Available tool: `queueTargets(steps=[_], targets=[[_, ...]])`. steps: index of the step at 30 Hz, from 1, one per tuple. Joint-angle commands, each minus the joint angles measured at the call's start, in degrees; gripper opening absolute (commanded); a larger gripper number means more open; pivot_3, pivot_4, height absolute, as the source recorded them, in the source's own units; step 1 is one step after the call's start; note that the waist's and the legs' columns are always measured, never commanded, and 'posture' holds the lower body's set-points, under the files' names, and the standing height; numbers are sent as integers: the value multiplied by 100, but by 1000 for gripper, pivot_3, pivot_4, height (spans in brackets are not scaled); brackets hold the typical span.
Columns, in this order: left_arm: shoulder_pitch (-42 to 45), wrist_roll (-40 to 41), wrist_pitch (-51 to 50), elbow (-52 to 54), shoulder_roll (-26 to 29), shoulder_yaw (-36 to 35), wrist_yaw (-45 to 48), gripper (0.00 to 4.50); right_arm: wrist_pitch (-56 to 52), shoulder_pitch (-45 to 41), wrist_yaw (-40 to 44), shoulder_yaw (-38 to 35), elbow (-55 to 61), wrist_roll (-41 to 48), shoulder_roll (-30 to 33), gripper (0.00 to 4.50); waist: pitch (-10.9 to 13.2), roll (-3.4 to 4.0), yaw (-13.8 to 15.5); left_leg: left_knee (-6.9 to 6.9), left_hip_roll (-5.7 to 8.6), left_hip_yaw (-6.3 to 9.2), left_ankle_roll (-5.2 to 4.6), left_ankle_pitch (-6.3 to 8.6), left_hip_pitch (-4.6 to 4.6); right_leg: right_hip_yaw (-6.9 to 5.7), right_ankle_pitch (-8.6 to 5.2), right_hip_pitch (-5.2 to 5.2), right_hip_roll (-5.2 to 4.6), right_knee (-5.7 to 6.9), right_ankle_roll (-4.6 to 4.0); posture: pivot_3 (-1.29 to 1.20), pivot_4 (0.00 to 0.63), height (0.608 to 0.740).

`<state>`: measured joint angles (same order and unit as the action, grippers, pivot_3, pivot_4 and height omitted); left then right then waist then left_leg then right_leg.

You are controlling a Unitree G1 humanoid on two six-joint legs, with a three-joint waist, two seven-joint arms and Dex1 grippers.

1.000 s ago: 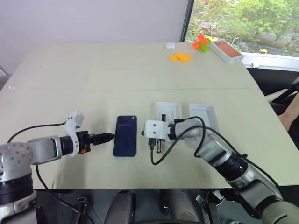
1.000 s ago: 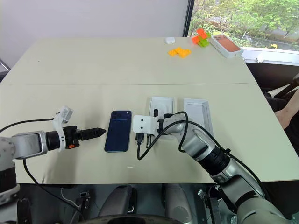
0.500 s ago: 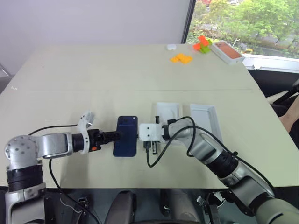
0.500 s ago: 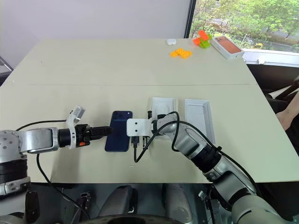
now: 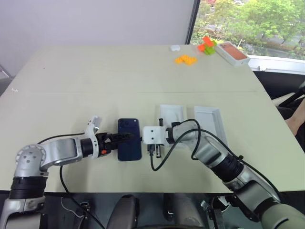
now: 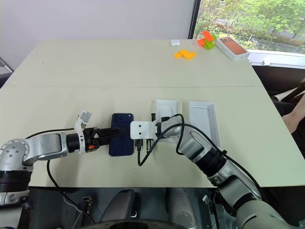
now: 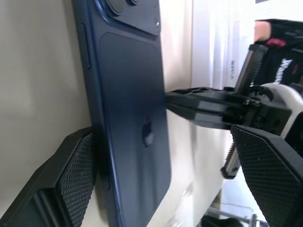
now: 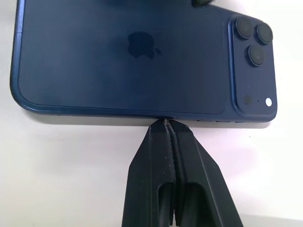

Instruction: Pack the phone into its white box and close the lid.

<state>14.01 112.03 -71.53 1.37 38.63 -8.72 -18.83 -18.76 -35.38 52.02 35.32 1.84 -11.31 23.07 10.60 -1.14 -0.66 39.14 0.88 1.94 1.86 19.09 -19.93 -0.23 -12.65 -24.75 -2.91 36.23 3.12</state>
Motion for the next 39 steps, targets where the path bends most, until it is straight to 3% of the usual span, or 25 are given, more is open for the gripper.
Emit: queueTargets(steps=[1, 7, 12, 24, 27, 29, 39], targets=[[-190, 97, 74, 159, 4, 271, -15, 4500, 83, 26, 16, -67, 158, 11, -105, 76, 0, 0, -6, 0, 0, 0, 0, 0, 0, 0, 0, 0, 0, 0, 0, 0, 150, 740], [-296, 97, 322, 209, 23, 287, -125, 4500, 74, 68, 38, -101, 191, -11, -85, 76, 0, 0, 0, 0, 0, 0, 0, 0, 1, 0, -1, 1, 1, -1, -1, 0, 150, 740], [-279, 97, 367, 280, 75, 347, -105, 2200, 80, 76, 36, -110, 205, -32, -77, 0, 1, 0, -8, 0, -1, 0, -1, 0, -1, 0, -1, 1, 6, -4, -1, 0, 150, 740], [-372, 97, 514, 254, 242, 234, 105, 2200, 8, 97, 24, -172, 309, -56, -40, 0, 2, 0, -15, 0, -12, 1, 1, -1, -10, 0, -2, -8, 17, -6, -2, 0, 150, 740], [-403, 97, 565, 279, 247, 218, 99, 1262, -21, 92, 20, -211, 352, -61, -25, 0, 2, 0, -15, -1, -14, 1, 1, -1, -15, 0, -2, -13, 17, -7, -2, 0, 150, 740], [-432, 97, 601, 365, 283, 210, 139, 331, -66, 74, 21, -262, 430, -56, 6, 0, 2, -2, -9, -1, -14, 1, 1, -1, -24, 0, -2, -21, 17, -7, -2, 0, 150, 740], [-598, 97, 907, 584, 334, -65, 300, 331, -564, 26, 273, -873, 1413, 227, 419, 0, 5, 2, -9, -1, -22, 1, 3, -2, -38, 0, -2, -33, 16, -10, -3, 0, 150, 740]])
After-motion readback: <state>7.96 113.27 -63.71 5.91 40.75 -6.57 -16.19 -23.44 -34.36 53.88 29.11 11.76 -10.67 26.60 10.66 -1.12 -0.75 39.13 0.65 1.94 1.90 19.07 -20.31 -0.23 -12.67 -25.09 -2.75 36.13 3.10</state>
